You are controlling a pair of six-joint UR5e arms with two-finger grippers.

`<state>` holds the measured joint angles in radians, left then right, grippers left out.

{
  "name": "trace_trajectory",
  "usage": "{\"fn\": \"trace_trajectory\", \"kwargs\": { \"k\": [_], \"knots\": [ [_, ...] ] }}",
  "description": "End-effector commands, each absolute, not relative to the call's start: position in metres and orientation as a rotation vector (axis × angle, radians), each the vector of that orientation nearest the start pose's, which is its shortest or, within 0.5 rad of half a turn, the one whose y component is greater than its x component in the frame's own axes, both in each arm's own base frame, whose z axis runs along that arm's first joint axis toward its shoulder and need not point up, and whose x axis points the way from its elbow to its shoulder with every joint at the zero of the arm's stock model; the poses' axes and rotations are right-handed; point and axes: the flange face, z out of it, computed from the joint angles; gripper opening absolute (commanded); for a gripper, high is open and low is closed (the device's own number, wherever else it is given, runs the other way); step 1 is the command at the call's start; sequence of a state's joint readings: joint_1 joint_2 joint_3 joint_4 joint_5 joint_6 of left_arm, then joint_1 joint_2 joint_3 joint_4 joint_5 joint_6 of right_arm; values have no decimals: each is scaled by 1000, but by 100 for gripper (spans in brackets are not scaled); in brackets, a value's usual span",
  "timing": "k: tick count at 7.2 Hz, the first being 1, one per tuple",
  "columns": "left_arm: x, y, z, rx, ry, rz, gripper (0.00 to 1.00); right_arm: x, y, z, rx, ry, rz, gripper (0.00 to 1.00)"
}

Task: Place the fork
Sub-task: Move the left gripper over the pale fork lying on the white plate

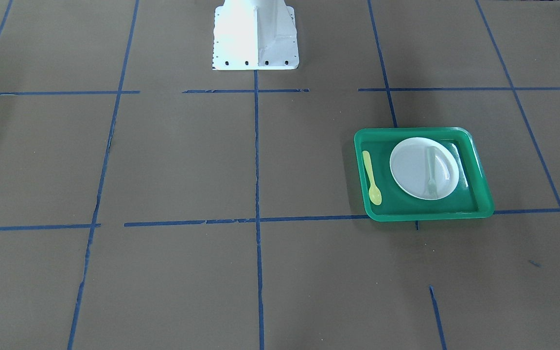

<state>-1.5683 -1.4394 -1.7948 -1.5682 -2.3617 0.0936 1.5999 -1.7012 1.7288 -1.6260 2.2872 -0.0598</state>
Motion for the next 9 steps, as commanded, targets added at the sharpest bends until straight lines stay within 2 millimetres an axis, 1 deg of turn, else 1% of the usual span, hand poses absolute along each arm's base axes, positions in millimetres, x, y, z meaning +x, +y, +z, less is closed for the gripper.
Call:
{"fn": "trace_trajectory", "kwargs": {
  "k": [1,2,3,4,5,6,7,8,9],
  "knots": [
    [-52,-454,581,274,875,189,100,81,-432,651,5,-717,-19,100],
    [-25,-459,564,277,892,229,100,81,-432,651,5,-717,-19,100],
    [17,-465,556,278,858,269,100,81,-432,651,5,-717,-19,100],
    [53,-470,547,325,809,263,100,81,-432,651,5,-717,-19,100],
    [98,-469,541,336,820,251,100,81,-432,651,5,-717,-19,100],
    [151,-477,526,313,830,230,100,81,-432,651,5,-717,-19,100],
    [194,-482,516,279,842,217,100,81,-432,651,5,-717,-19,100],
    [228,-480,509,264,838,208,100,81,-432,651,5,-717,-19,100],
    [256,-476,504,271,813,194,100,81,-432,651,5,-717,-19,100]
  ]
}}
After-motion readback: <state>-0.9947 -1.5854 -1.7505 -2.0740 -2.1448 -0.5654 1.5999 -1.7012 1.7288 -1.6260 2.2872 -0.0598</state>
